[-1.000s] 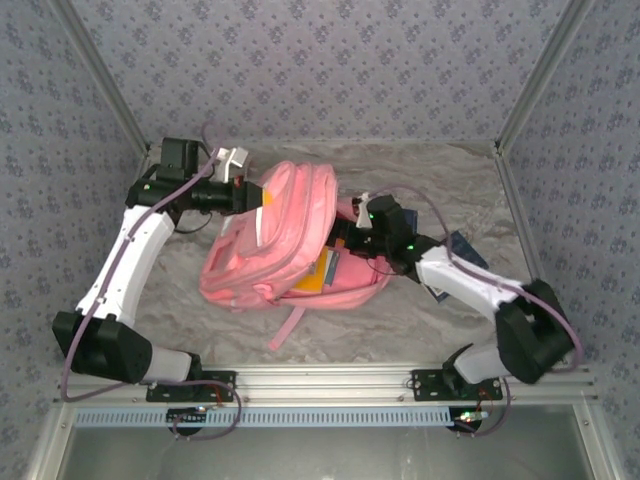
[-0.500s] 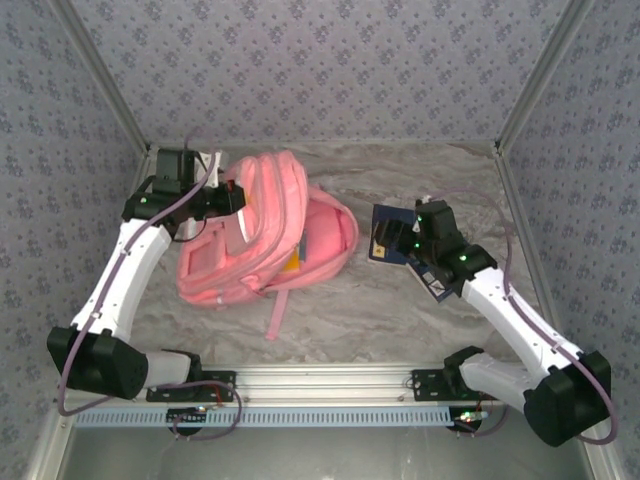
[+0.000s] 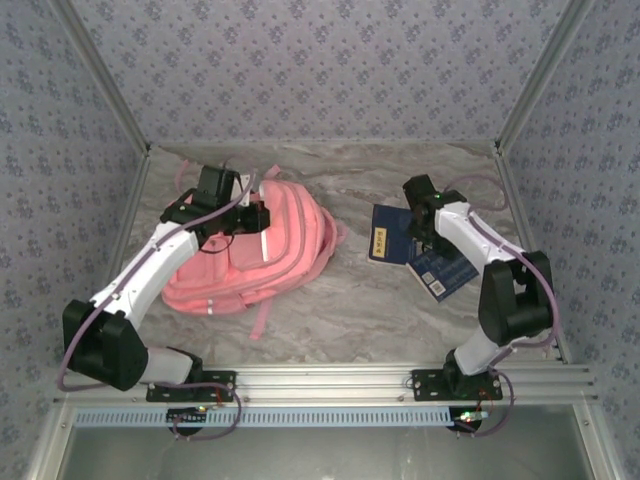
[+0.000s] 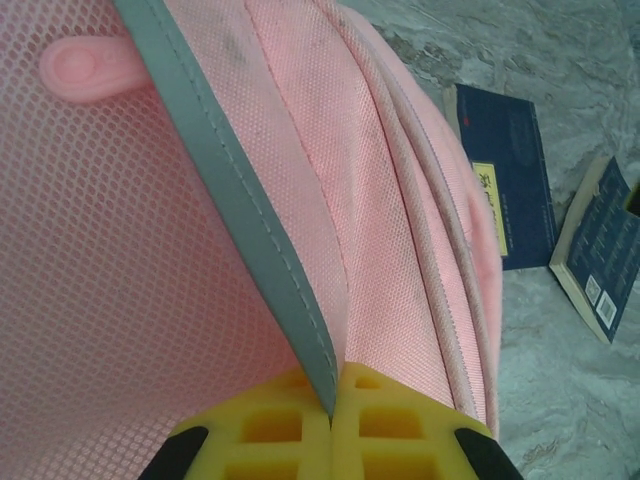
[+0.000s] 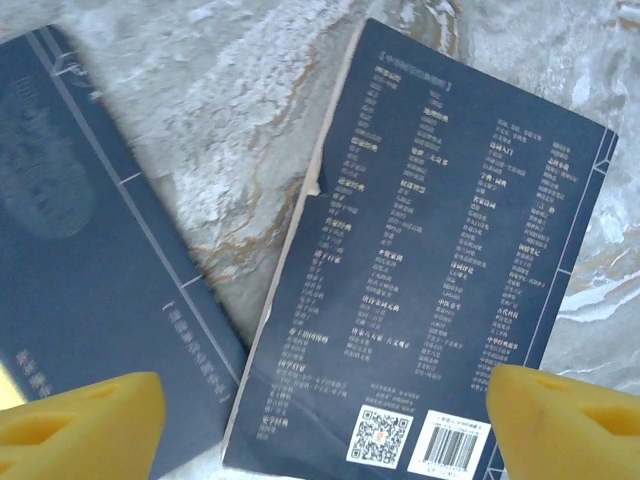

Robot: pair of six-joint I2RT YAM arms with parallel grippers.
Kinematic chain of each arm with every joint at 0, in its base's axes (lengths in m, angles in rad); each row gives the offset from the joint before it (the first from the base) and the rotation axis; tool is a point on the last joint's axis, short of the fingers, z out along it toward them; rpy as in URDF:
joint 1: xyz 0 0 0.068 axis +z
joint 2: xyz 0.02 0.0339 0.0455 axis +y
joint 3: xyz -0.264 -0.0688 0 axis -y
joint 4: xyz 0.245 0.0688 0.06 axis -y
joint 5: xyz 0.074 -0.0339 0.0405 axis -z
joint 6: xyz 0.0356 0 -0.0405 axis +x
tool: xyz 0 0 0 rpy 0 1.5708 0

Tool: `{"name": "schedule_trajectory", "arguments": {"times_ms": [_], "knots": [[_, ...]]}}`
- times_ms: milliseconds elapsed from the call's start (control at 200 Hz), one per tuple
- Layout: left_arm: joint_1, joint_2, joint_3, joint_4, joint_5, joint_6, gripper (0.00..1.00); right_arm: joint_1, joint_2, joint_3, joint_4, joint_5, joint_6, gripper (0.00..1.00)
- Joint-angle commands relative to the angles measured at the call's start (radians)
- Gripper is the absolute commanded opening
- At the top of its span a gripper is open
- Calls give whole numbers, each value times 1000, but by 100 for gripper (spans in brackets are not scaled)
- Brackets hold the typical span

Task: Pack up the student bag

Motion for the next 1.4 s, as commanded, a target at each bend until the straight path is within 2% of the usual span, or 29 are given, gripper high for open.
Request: {"name": "schedule_trajectory", "arguments": {"times_ms": [0,250,415,754,959,1279,1394], "knots": [[-15,-55,-17,84,71,-1,0,-35,68,72,-41,-55,69,90],[-34,-87,-23,87,93,0,0,-68,239,160,-55,-135,170,90],[-38,-91,-24,89,91,-1,0,-85,256,111,-31,-128,242,83],[-38,-79,-21,89,92,0,0,-96,258,-41,110,-170,258,69],[-38,-62,-20,87,78,10,0,-79,219,-96,158,-166,262,52],[-57,-35,-4,39,23,43,0,-37,99,-194,224,-153,215,13],[-106,-9,25,-7,-8,64,0,-17,24,-225,246,-155,186,7]]}}
